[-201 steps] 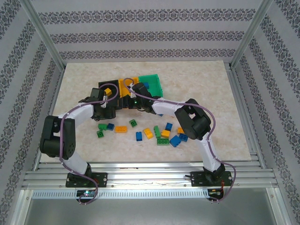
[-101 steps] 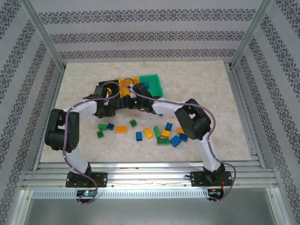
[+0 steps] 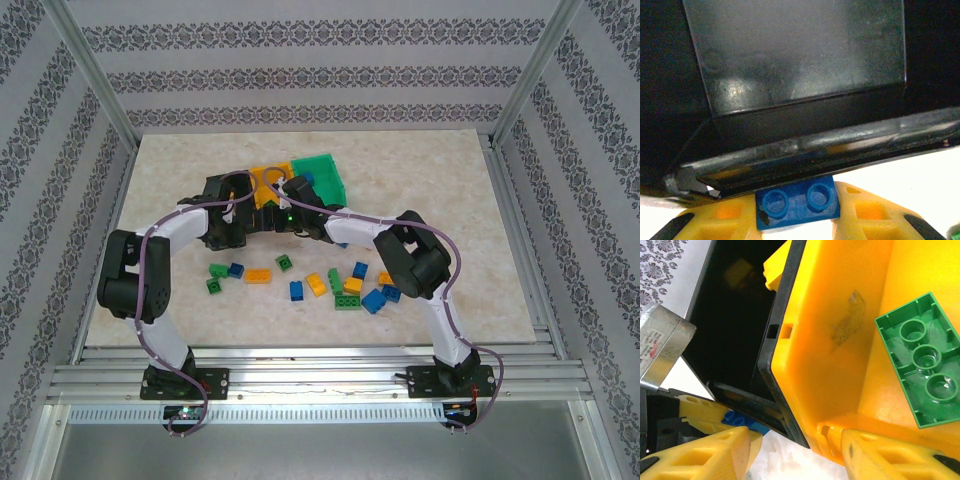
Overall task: Sort the legos into containers by color
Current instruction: Touch the container at the center of the table.
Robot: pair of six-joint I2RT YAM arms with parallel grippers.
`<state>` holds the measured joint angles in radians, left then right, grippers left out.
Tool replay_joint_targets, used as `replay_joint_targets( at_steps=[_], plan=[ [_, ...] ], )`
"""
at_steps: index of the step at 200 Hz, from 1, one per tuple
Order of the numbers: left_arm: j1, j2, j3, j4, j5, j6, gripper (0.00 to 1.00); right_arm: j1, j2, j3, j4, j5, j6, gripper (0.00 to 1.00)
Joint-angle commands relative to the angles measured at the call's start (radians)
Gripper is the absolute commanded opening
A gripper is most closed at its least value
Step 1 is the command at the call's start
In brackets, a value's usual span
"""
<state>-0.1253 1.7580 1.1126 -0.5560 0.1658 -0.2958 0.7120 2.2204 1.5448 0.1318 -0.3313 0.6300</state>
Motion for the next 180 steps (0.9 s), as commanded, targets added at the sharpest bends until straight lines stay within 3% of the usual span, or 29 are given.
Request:
replay_joint_targets(
  at_steps=[1,12,24,40,63,87,110,140,180],
  plan=[
    [0.023,-0.003,0.052,-0.206,0.161,0.022,0.25,-0.022,0.029,0.003,-0.077,0.060,-0.006,0.57],
    [0.048,-0.002,0.053,-0.210,0.215,0.023,0.29,-0.022,0.028,0.003,-0.080,0.061,-0.008,0.57],
    [0.080,0.006,0.060,-0.208,0.275,0.027,0.43,-0.023,0.027,0.003,-0.083,0.061,-0.011,0.57],
    [0.102,0.020,0.083,-0.211,0.303,0.038,0.52,-0.022,0.025,0.000,-0.083,0.061,-0.012,0.57],
    [0.100,0.023,0.107,-0.221,0.259,0.053,0.52,-0.020,0.019,-0.005,-0.086,0.065,-0.014,0.57],
    [0.101,-0.025,0.075,-0.171,0.208,0.046,0.44,-0.020,0.012,-0.009,-0.086,0.064,-0.018,0.57],
    [0.100,-0.081,0.035,-0.127,0.145,0.039,0.55,-0.017,-0.005,-0.015,-0.089,0.060,-0.028,0.57],
    [0.112,-0.162,-0.058,-0.005,0.048,0.005,0.58,0.012,-0.048,-0.025,-0.118,0.079,-0.089,0.57],
    [0.148,-0.099,-0.068,0.106,0.114,-0.019,0.55,0.044,-0.126,-0.076,-0.137,0.118,-0.155,0.57]
  ],
)
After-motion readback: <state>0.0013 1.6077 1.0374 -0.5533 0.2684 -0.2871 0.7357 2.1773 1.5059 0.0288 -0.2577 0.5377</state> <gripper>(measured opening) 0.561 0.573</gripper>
